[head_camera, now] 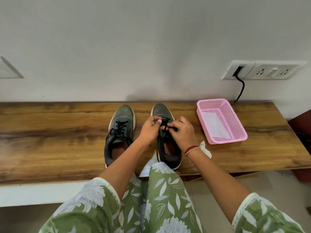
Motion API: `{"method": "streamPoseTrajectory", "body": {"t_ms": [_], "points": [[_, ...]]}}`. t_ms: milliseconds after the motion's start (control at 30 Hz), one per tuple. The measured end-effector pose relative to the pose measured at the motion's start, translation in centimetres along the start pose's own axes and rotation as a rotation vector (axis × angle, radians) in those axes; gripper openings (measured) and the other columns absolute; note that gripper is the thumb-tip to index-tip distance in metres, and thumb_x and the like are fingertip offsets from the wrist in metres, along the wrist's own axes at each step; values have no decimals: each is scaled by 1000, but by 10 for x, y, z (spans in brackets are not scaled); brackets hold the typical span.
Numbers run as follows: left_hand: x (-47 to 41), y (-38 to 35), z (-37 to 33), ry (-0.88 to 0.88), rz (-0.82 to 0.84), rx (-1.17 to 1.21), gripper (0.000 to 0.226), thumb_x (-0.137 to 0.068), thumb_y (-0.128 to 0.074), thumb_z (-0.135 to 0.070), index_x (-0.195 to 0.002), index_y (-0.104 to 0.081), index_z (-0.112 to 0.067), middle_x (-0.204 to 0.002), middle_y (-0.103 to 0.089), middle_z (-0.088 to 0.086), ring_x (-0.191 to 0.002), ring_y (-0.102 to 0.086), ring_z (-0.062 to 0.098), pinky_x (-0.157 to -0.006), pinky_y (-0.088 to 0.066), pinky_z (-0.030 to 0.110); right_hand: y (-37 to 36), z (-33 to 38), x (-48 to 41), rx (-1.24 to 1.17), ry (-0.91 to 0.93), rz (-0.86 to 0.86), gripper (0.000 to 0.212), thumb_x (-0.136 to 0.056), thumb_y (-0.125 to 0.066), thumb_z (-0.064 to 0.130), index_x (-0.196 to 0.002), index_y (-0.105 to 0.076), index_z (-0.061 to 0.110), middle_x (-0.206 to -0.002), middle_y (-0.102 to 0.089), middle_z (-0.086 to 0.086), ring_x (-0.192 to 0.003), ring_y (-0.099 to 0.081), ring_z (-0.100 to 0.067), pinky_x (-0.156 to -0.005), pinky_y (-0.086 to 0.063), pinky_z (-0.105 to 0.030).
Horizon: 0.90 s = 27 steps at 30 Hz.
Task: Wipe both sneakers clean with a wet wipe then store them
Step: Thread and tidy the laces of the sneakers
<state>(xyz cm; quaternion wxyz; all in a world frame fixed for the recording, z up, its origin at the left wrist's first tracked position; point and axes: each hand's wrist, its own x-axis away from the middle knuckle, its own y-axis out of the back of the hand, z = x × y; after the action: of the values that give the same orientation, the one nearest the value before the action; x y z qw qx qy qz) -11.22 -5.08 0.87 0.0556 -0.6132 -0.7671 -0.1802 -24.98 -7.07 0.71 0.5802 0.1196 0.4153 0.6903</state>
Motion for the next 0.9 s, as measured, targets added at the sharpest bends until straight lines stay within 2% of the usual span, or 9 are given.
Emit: {"method": "streamPoseTrajectory", "body": {"t_ms": [67, 167, 300, 367, 433, 467, 667, 800, 900], "points": [[-1, 1, 0, 16, 72, -12, 25, -99, -42, -5, -120, -54, 1, -69, -57, 1, -35, -45, -4, -38, -33, 8, 0, 2, 1, -70, -51, -23, 8, -77, -72, 6, -85, -73, 7, -79, -54, -3, -73, -54, -14, -67, -43, -18], [-7, 9, -7, -30, 204, -75, 29, -94, -46, 5, -117, -60, -2, -48, -53, -9, -29, -36, 0, -35, -29, 10, -2, 4, 0, -138, -101, -53, 8, -77, -73, 6, -84, -74, 9, -79, -56, -2, -72, -55, -13, -66, -43, -14], [-10, 19, -14, -65, 283, -78, 30, -91, -49, 12, -118, -60, 4, -70, -56, 5, -32, -41, -2, -38, -31, 7, -4, 3, -2, -219, -163, -89, 10, -75, -75, 7, -82, -74, 15, -77, -58, 0, -68, -54, -3, -63, -41, -8], [-10, 18, -9, -97, 238, -82, 27, -90, -51, 10, -115, -61, 6, -76, -60, 2, -42, -51, -6, -46, -40, 6, -5, 2, -3, -272, -213, -100, 14, -73, -77, 7, -80, -74, 18, -76, -59, 4, -69, -55, 1, -65, -42, -7], [-14, 15, 2, -149, 141, -148, 19, -89, -59, 1, -105, -68, 0, -84, -67, 4, -67, -60, -1, -71, -54, 22, -7, 0, -4, -313, -244, -106, 17, -70, -80, 9, -80, -74, 21, -76, -62, 6, -73, -57, 3, -68, -44, -8], [-15, 13, 6, -168, 91, -224, 16, -89, -61, -5, -102, -71, -7, -91, -70, 2, -78, -61, 4, -81, -52, 27, -7, -1, -3, -333, -258, -111, 18, -69, -81, 10, -79, -73, 23, -77, -62, 7, -74, -58, 3, -70, -45, -9], [-3, 14, 11, -380, -100, -644, 16, -92, -57, -23, -103, -70, -22, -104, -62, -3, -87, -56, 14, -76, -47, 30, -6, -13, -1, -495, -572, -171, 14, -69, -82, 18, -72, -69, 20, -96, -62, -6, -89, -59, -14, -83, -48, -25], [5, 20, 26, -353, -114, -803, 21, -96, -51, -28, -108, -68, -23, -104, -64, -2, -92, -61, 18, -74, -50, 35, -1, -24, 8, -566, -783, -176, 12, -74, -79, 22, -69, -68, 20, -79, -69, 0, -74, -61, -11, -73, -47, -26], [9, 19, 29, -336, -133, -821, 22, -96, -50, -26, -109, -67, -23, -105, -65, -1, -92, -62, 20, -74, -51, 37, -4, -29, 12, -576, -894, -171, 13, -73, -79, 23, -66, -68, 19, -74, -67, 4, -70, -57, -11, -79, -51, -33]]}}
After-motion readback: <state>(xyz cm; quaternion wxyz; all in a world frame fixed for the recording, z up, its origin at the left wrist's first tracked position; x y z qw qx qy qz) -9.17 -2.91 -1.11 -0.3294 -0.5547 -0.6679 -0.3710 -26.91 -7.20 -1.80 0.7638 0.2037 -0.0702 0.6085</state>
